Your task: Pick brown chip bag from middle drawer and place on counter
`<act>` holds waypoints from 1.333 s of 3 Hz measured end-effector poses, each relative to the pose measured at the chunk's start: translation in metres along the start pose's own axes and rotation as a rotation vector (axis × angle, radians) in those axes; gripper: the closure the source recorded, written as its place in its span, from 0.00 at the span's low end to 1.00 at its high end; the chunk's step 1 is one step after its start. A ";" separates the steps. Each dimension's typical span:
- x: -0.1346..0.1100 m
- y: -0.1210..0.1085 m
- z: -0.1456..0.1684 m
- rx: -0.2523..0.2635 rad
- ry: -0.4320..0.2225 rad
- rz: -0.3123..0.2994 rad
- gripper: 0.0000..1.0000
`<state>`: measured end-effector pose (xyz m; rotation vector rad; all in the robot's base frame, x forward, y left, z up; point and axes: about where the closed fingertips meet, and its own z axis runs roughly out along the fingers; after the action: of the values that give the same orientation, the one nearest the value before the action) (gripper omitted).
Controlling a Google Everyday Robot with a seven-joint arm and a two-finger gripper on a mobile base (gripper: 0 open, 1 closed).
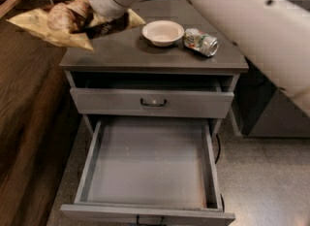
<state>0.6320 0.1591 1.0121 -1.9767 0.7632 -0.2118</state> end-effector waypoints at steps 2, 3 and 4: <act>0.041 -0.021 0.099 -0.004 -0.072 0.008 1.00; 0.079 -0.013 0.132 -0.029 -0.032 0.030 1.00; 0.113 -0.003 0.147 -0.037 0.003 0.053 1.00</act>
Offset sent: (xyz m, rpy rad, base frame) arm 0.1399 0.0713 -0.0692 0.0297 0.0516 0.0454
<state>0.7880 0.2010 0.9204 -1.9887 0.8263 -0.1702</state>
